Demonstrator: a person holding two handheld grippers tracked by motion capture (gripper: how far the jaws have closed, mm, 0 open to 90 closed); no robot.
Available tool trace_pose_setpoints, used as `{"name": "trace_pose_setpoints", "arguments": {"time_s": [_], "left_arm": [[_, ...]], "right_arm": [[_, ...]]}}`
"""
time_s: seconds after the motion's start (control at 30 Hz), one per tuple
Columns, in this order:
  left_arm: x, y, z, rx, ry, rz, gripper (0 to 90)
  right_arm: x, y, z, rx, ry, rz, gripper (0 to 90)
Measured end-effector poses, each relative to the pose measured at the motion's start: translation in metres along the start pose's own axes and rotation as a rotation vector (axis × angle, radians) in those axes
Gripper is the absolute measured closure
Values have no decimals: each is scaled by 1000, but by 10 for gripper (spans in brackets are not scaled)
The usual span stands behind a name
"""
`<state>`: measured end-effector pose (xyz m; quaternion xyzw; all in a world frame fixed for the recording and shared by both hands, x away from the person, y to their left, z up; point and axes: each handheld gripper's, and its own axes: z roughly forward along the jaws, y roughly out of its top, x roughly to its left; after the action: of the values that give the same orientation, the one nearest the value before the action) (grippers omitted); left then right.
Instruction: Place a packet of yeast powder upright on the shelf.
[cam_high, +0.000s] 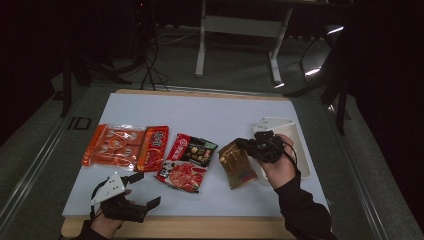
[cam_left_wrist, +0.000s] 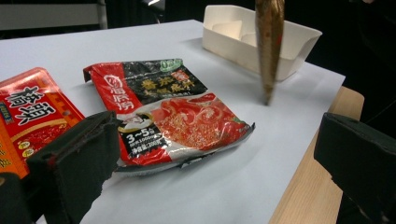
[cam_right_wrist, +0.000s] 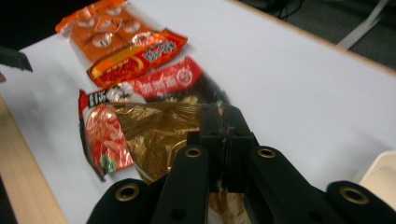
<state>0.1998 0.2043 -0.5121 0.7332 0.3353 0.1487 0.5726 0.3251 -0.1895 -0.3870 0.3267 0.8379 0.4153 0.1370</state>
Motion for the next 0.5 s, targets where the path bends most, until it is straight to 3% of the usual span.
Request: {"name": "trace_pose_setpoints", "arguments": {"time_s": [0.5], "left_arm": [[0, 0, 1, 2, -5, 0, 9]], "right_arm": [[-17, 37, -7, -95, -46, 32, 892]]}}
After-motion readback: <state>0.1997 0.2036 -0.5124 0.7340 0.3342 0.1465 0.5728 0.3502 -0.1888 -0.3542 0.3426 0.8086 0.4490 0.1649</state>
